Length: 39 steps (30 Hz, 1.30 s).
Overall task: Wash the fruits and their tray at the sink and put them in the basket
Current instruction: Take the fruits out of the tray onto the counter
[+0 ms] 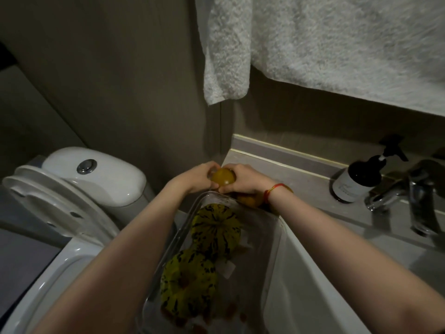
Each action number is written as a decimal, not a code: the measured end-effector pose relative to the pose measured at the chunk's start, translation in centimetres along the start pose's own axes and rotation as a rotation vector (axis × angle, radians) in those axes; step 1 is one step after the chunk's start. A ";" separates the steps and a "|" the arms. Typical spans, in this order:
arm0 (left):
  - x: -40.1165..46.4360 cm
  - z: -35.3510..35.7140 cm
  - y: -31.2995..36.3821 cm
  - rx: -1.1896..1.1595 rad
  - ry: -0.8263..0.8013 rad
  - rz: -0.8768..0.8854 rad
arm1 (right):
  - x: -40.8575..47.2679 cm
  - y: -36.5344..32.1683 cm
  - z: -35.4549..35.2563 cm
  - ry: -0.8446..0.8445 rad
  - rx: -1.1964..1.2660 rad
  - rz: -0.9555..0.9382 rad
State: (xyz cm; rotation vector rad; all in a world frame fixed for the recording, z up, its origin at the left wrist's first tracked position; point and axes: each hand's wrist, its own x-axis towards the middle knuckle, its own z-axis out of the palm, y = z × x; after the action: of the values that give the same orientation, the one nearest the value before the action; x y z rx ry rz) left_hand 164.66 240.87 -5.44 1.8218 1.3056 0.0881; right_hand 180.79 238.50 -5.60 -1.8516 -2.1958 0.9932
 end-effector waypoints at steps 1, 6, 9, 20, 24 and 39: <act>0.0 0.0 0.0 -0.001 -0.001 -0.006 | 0.0 0.0 -0.1 -0.013 -0.009 0.005; -0.6 0.0 0.4 -0.103 -0.002 -0.018 | -1.2 -1.0 -0.7 0.047 -0.148 -0.018; -2.1 -0.3 0.5 -0.074 0.120 -0.014 | -3.5 -1.8 -1.4 0.188 -0.113 -0.109; -11.6 3.0 1.9 0.264 0.032 0.047 | -11.6 -1.9 5.3 0.094 0.044 -0.185; -11.1 4.0 2.3 0.366 0.043 0.051 | -10.8 -1.5 7.3 0.098 0.105 -0.125; -7.7 -2.9 11.8 0.463 0.302 0.239 | -10.6 -1.3 -3.1 0.485 0.369 -0.097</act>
State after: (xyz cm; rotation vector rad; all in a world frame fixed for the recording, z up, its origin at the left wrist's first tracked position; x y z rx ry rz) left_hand 168.45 235.65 7.43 2.4325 1.3882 0.2109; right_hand 183.87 230.08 0.96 -1.5923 -1.6732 0.7640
